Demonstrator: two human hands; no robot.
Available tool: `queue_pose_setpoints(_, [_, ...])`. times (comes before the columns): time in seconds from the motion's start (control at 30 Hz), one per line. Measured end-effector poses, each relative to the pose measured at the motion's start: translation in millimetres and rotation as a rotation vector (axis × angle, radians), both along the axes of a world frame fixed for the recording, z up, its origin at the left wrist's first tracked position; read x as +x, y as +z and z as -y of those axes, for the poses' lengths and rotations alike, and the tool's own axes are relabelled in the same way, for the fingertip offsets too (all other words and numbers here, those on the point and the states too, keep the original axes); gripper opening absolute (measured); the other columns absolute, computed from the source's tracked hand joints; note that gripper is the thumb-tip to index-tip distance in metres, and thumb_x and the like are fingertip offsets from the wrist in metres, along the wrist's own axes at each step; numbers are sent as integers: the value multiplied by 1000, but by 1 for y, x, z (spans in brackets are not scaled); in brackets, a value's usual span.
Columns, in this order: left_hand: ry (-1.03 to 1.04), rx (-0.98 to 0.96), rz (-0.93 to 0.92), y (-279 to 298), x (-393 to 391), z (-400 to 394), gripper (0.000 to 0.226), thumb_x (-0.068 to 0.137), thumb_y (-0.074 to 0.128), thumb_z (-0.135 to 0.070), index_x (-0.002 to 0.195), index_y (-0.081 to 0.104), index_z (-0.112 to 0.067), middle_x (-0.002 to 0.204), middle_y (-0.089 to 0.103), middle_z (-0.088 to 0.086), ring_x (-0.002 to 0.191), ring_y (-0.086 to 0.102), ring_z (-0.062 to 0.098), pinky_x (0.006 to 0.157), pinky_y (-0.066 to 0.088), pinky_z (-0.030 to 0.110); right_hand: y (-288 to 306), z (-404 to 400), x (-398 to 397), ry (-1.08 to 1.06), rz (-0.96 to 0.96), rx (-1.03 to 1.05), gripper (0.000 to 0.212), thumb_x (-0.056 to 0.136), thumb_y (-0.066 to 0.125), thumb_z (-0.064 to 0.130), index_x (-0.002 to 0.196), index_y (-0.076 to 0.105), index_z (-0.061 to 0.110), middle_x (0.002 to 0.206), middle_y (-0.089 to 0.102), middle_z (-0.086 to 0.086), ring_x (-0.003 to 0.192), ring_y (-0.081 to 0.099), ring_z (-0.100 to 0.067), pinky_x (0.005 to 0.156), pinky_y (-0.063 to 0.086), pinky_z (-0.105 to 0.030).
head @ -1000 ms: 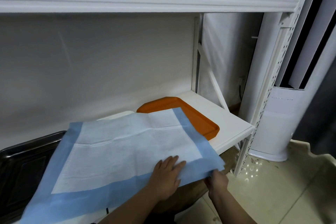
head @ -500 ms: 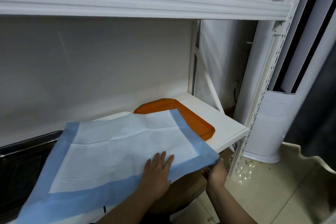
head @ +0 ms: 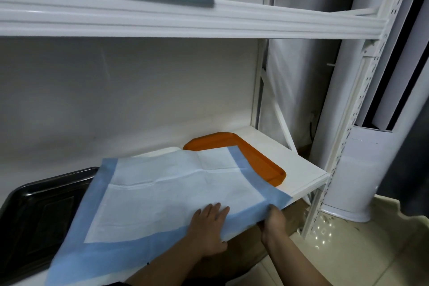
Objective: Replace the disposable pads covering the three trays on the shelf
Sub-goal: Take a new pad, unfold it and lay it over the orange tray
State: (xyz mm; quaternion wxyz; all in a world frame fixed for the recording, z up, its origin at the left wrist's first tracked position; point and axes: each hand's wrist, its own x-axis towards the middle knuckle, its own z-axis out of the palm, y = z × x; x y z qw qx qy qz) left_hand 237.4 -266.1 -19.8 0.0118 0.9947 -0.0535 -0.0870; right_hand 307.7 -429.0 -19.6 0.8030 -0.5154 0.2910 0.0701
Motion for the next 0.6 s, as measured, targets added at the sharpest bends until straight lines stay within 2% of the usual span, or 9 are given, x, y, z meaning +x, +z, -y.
queue_pose_setpoints(0.1, [79, 13, -41, 5, -8, -11, 81, 91, 53, -37, 153, 1, -25, 160, -3, 6, 147, 2, 28, 118, 10, 45, 4, -6, 0, -33, 66, -52, 38, 98, 48, 18, 132, 47, 2, 125, 55, -18, 116, 52, -38, 101, 43, -52])
queue_pose_setpoints(0.2, [107, 6, -41, 7, -16, -16, 69, 97, 44, -27, 153, 4, -25, 160, -1, 6, 147, 3, 28, 118, 11, 45, 2, -7, 0, -26, 21, -125, 38, 96, 49, 13, 131, 47, -3, 119, 55, -16, 118, 50, -40, 102, 42, -52])
queue_pose_setpoints(0.33, [129, 2, -26, 9, -23, -20, 52, 102, 31, -23, 151, 17, -19, 157, 16, 8, 142, 21, 27, 113, 23, 43, 2, -4, -2, 30, 42, -216, 29, 96, 42, 7, 116, 53, -11, 78, 50, -9, 100, 57, -42, 92, 46, -49])
queue_pose_setpoints(0.37, [131, -10, -28, 10, -24, -22, 49, 102, 28, -23, 150, 21, -17, 155, 22, 8, 138, 27, 27, 110, 27, 42, 6, -6, -4, 19, 48, -205, 26, 97, 42, 10, 112, 54, -9, 74, 48, -7, 98, 57, -42, 91, 46, -47])
queue_pose_setpoints(0.43, [131, -40, -37, 11, -26, -23, 45, 103, 26, -25, 147, 27, -16, 150, 30, 8, 133, 33, 26, 106, 32, 40, 10, -8, -3, -21, 47, -170, 38, 100, 42, 20, 125, 48, -8, 84, 51, -9, 108, 54, -40, 94, 45, -44])
queue_pose_setpoints(0.5, [123, -68, -42, 12, -27, -23, 45, 103, 26, -26, 146, 28, -15, 149, 32, 8, 132, 34, 25, 107, 32, 39, 16, -10, -4, -48, 46, -62, 46, 99, 47, 28, 135, 42, -1, 108, 52, -13, 118, 50, -38, 102, 42, -50])
queue_pose_setpoints(0.6, [80, -79, -39, 16, -30, -19, 46, 103, 27, -26, 147, 27, -15, 150, 31, 8, 134, 33, 25, 108, 32, 39, 16, -7, 0, -66, -9, -40, 50, 97, 51, 28, 137, 40, -2, 129, 51, -20, 121, 48, -41, 102, 42, -52])
